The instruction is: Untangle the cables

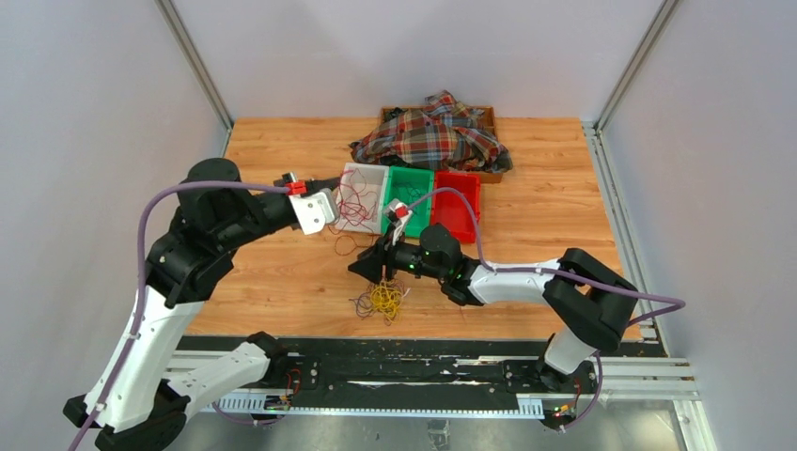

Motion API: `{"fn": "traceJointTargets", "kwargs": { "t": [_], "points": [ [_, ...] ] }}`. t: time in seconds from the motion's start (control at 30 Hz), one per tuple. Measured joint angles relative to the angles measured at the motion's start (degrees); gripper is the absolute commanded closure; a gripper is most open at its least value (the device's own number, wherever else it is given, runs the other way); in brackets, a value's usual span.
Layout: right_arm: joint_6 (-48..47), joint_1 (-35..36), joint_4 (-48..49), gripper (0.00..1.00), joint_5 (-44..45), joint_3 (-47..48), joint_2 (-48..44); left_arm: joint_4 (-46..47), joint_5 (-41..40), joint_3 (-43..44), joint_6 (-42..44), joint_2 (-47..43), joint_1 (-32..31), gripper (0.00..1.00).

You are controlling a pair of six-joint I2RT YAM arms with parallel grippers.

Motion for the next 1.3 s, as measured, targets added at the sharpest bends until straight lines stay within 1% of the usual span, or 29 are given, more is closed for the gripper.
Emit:
{"fn": "traceJointTargets", "kwargs": {
  "t": [0.1,0.2,0.23,0.33,0.53,0.8,1.0,1.3],
  "points": [
    [1.0,0.0,1.4,0.44,1.3,-2.2,0.2,3.6,-2.6,2.7,3.0,1.2,0.0,0.99],
    [1.5,0.0,2.1,0.33,3.0,-4.9,-0.5,7.5,-5.2,4.2,6.6,2.5,0.0,0.99],
    [1.6,0.0,2.1,0.33,3.6,-5.9,-1.0,9.0,-6.3,4.9,7.9,3.3,0.0,0.99],
    [1.7,0.0,2.1,0.32,5.8,-8.3,-3.5,14.8,-9.7,8.2,12.2,7.1,0.0,0.99],
    [1.7,-0.5,2.1,0.33,10.6,-11.7,-9.6,26.3,-16.1,14.3,17.6,15.5,0.0,0.99],
    [2.8,-2.0,2.0,0.35,13.9,-13.3,-10.9,38.6,-20.3,17.7,20.8,20.5,0.0,0.99],
    [3.6,-2.0,1.9,0.36,14.9,-13.8,-10.9,43.5,-20.7,19.7,20.8,23.0,0.0,0.99],
    [4.2,-2.1,1.8,0.37,15.9,-14.9,-10.9,46.2,-20.4,22.5,21.8,27.8,0.0,0.99]
  ]
}}
